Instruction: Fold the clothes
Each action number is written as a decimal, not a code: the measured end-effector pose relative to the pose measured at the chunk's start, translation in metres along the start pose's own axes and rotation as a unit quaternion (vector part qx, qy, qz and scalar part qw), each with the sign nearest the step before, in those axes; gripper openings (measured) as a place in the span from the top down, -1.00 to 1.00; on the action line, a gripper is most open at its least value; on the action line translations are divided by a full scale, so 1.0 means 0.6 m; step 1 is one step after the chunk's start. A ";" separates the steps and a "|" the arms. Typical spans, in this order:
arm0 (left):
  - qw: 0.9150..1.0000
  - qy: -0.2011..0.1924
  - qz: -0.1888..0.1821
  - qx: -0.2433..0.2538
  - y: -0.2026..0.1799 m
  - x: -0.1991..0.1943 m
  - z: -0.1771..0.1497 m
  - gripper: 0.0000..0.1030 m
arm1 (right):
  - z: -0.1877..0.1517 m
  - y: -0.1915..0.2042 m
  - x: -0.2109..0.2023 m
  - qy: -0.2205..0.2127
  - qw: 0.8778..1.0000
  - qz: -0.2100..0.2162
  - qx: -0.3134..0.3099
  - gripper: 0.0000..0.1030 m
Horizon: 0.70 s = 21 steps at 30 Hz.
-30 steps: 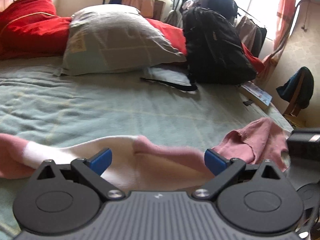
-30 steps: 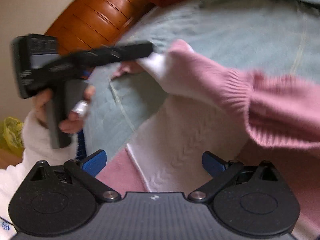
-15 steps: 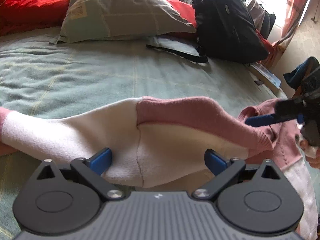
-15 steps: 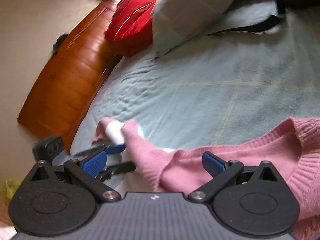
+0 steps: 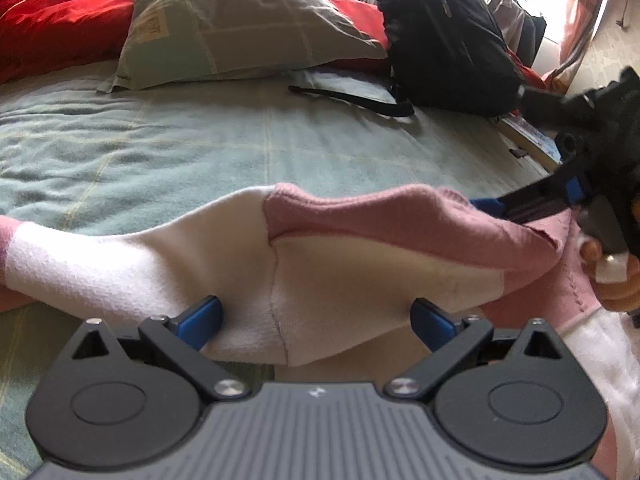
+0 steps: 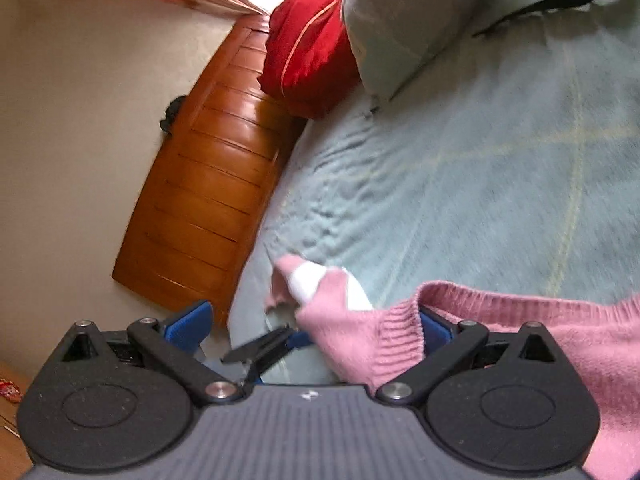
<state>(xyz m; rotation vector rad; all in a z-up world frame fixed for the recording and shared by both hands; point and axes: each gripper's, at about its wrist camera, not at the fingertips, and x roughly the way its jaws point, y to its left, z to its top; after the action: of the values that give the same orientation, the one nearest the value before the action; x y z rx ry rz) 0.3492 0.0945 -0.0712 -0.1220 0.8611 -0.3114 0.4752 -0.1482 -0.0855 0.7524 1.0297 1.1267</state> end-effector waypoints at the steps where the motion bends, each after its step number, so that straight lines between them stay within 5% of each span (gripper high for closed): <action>1: 1.000 -0.002 0.000 -0.001 0.000 -0.003 0.000 -0.94 | 0.005 0.002 0.000 -0.005 1.000 0.001 -0.004 -1.00; 11: 0.999 -0.026 0.026 0.006 0.008 -0.037 0.015 -0.94 | 0.065 0.000 -0.013 -0.085 0.996 -0.022 -0.030 -1.00; 21: 0.998 -0.034 0.049 0.030 0.009 -0.047 0.027 -0.94 | 0.151 -0.057 0.038 -0.119 0.985 -0.120 -0.026 -1.00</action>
<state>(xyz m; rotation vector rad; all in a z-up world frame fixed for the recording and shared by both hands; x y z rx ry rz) 0.3455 0.1082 -0.0417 -0.0347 0.7869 -0.2406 0.5737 -0.1348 -0.0893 0.6830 0.8602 0.8309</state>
